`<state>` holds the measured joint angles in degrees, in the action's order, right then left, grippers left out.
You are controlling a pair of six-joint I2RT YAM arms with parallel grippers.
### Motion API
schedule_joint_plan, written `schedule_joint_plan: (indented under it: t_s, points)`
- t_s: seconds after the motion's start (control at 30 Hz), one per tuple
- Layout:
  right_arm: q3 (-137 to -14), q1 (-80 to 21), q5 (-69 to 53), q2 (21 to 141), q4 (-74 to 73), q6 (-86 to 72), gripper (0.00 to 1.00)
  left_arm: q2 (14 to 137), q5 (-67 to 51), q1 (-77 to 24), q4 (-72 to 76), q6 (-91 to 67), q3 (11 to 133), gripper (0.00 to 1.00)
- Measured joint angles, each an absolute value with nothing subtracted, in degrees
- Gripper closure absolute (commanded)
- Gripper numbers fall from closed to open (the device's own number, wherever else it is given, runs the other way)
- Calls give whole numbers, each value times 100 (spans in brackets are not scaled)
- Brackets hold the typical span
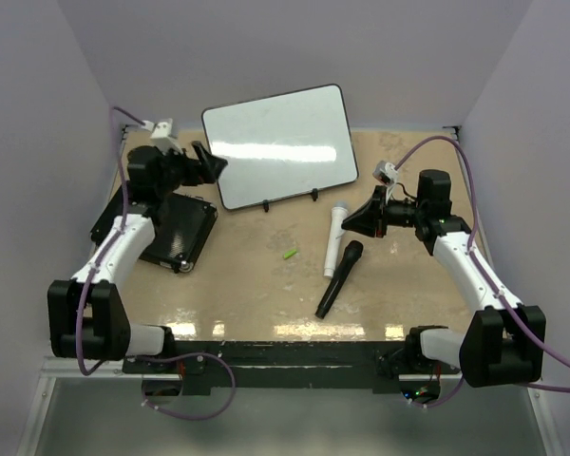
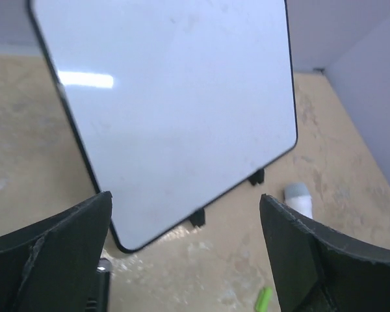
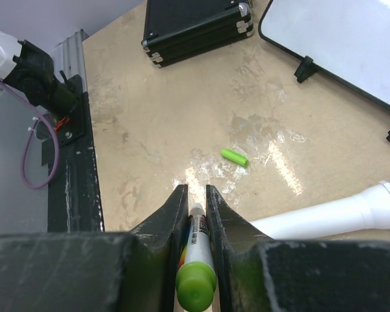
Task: Write a sentence on the whiteboard
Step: Pick up the whiteboard from the whiteboard stand.
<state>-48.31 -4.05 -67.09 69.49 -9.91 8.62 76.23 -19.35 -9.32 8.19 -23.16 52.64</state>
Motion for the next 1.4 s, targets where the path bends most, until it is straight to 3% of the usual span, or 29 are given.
schedule_joint_plan:
  t_s: [0.23,0.63,0.83,1.17,1.3,1.33,1.4]
  points:
    - [-4853,-405,-6716,6978,-993,871,100,9087,-3540,753,1885,-2491,6095,8]
    - [-4873,-405,-6722,7102,-1120,954,100,11410,-4987,930,2792,-2506,6987,17]
    - [-4880,-405,-6764,7124,-1162,976,100,12125,-5367,838,3406,-2773,7384,26]
    - [-4895,-405,-6847,7196,-1247,1055,100,13026,-5760,458,4016,-3406,8307,57]
    - [-4897,-405,-6849,7201,-1256,1063,100,13194,-5907,486,4274,-3804,8468,82]
    - [-4897,-405,-6849,7201,-1260,1063,100,13218,-5970,497,4316,-3905,8508,96]
    - [-4897,-405,-6849,7201,-1269,1070,100,13233,-6200,508,4381,-4331,8586,100]
